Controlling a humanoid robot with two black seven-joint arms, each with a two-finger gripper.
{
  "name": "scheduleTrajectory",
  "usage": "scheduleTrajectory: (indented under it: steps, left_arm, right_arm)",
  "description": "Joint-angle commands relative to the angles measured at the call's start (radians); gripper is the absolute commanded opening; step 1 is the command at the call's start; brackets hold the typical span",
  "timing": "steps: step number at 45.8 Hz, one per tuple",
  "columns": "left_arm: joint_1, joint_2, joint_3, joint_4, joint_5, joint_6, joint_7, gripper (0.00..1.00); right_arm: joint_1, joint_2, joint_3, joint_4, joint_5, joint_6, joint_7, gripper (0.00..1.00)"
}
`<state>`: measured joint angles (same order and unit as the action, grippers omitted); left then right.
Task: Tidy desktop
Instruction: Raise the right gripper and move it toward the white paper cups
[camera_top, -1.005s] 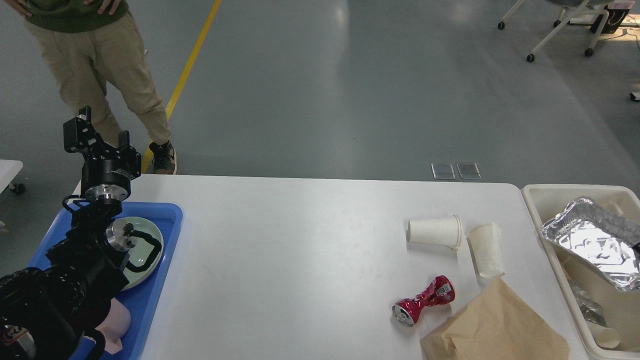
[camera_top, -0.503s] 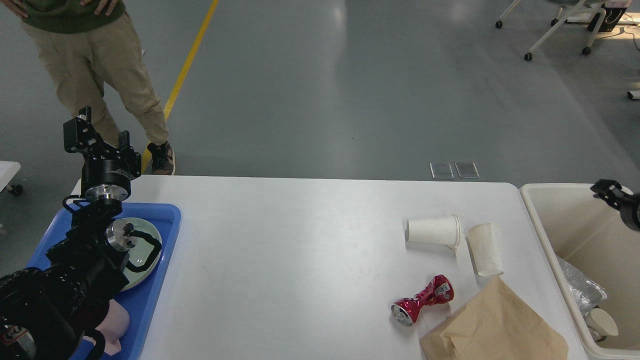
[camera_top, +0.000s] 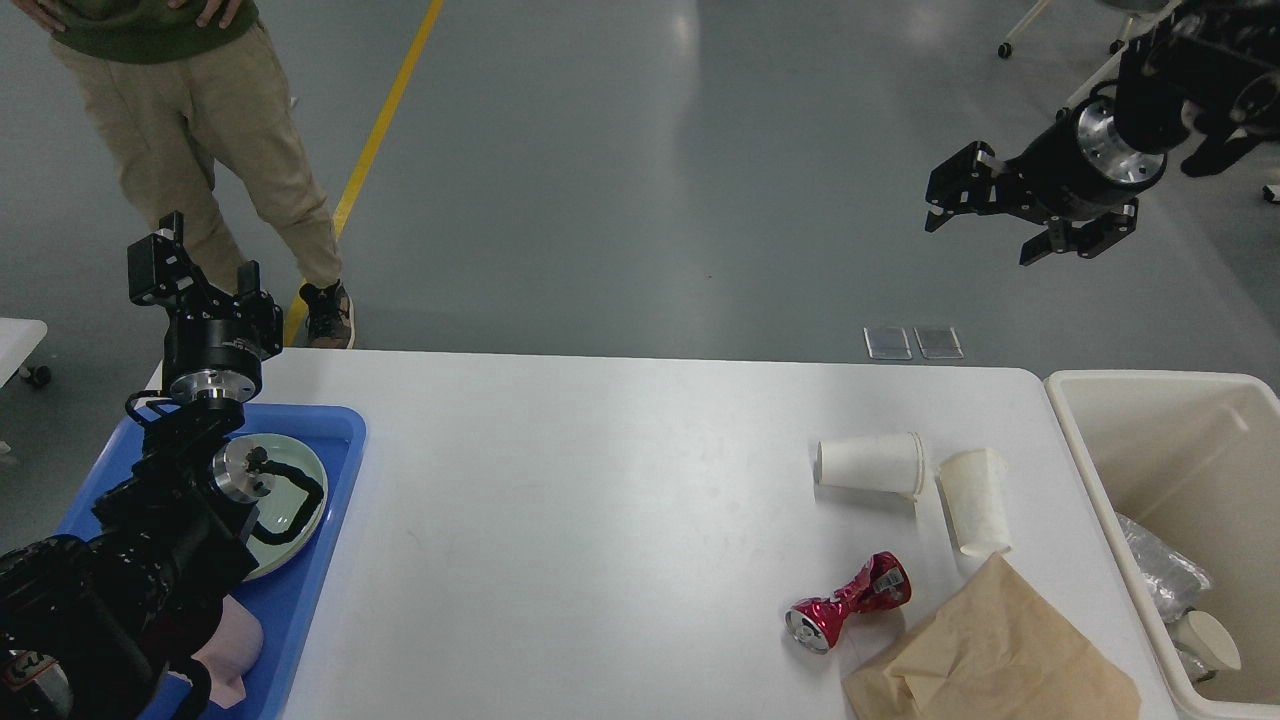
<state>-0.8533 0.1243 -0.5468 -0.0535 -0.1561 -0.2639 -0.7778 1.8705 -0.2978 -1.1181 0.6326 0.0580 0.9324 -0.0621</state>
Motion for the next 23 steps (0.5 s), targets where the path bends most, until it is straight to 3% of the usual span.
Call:
scheduleTrajectory:
  steps: [1, 13, 23]
  left_arm:
    - [0.0, 0.0, -0.001, 0.001, 0.0, 0.0, -0.001, 0.96]
    - [-0.001, 0.0, 0.001, 0.0, 0.0, 0.0, 0.0, 0.96]
    - [0.0, 0.0, 0.001, 0.0, 0.0, 0.0, -0.001, 0.96]
  right_arm:
    - [0.123, 0.016, -0.002, 0.085, 0.0, 0.028, 0.001, 1.0]
    - [0.249, 0.009, -0.023, 0.193, -0.009, 0.028, -0.002, 1.0]
    - [0.05, -0.024, -0.029, 0.191, 0.006, 0.028, -0.001, 1.0]
